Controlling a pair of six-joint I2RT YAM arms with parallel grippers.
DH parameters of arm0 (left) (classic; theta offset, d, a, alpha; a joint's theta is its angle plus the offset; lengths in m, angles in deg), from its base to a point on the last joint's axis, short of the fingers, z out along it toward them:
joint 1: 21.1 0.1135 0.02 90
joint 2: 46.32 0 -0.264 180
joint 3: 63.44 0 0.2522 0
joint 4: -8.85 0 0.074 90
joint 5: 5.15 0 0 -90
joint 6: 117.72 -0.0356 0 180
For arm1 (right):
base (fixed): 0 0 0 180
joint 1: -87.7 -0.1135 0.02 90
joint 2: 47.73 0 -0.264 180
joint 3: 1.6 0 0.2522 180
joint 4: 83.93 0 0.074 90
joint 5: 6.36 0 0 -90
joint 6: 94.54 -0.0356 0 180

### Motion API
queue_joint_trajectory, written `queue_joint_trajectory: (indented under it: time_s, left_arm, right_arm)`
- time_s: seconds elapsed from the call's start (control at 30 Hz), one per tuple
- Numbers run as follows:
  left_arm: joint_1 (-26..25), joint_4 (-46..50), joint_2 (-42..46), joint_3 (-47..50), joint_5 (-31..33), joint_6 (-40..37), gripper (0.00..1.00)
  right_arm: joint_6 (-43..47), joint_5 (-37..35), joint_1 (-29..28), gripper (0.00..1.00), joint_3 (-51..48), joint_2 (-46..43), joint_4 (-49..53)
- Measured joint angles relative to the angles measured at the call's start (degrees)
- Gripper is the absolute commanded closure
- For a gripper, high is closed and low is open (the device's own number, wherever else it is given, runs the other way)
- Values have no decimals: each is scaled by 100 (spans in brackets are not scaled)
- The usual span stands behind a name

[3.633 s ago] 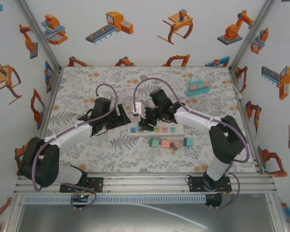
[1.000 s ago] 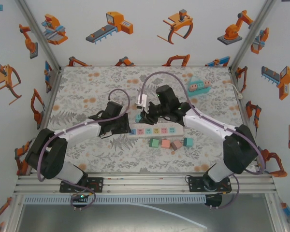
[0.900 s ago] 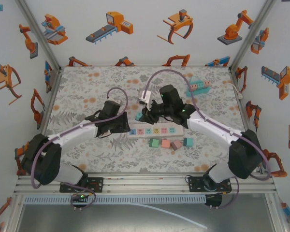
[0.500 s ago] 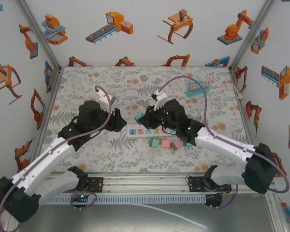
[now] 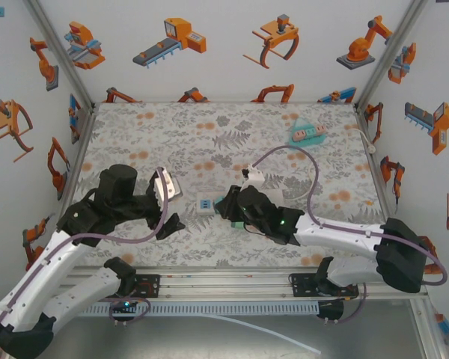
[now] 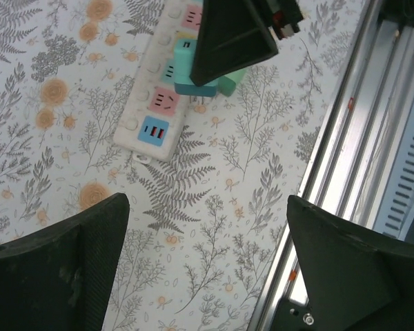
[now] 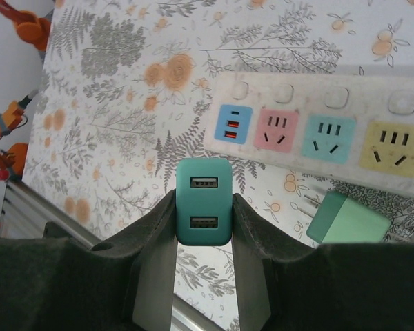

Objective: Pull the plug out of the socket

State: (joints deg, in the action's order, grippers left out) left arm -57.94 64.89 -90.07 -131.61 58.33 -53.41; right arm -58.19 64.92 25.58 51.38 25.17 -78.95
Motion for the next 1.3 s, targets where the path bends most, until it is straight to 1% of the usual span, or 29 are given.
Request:
queue_joint_trajectory:
  time_s: [0.1, 0.17, 0.2, 0.33, 0.47, 0.67, 0.83, 0.9, 1.3]
  left_arm:
    - [0, 149, 50, 57, -162, -319, 5]
    - [-17, 227, 20, 66, -238, -437, 1]
    - [-24, 243, -13, 66, -275, -476, 3]
    - [-31, 256, -164, 66, -304, -531, 3]
    - [-31, 223, -175, 96, -313, -568, 3]
    - [-31, 136, -103, 247, -332, -570, 3]
    - [-31, 79, -109, 249, -334, -568, 3]
    - [-33, 68, -111, 249, -334, -568, 3]
    - [-103, 55, -184, 249, -328, -564, 3]
  right_arm:
    - [-264, -157, -39, 88, -131, 313, -225]
    - [-391, -197, -44, 88, -184, 535, -339]
    - [-450, -197, -46, 88, -205, 660, -407]
    - [-658, -195, -87, 87, -275, 997, -623]
    - [-780, -197, -107, 85, -350, 1224, -894]
    - [-914, -190, -107, 77, -415, 1556, -1200]
    - [-1008, -192, -107, 63, -428, 1624, -1231]
    - [-1040, -195, -107, 59, -428, 1624, -1204]
    - [-1110, -195, -107, 52, -428, 1626, -1008]
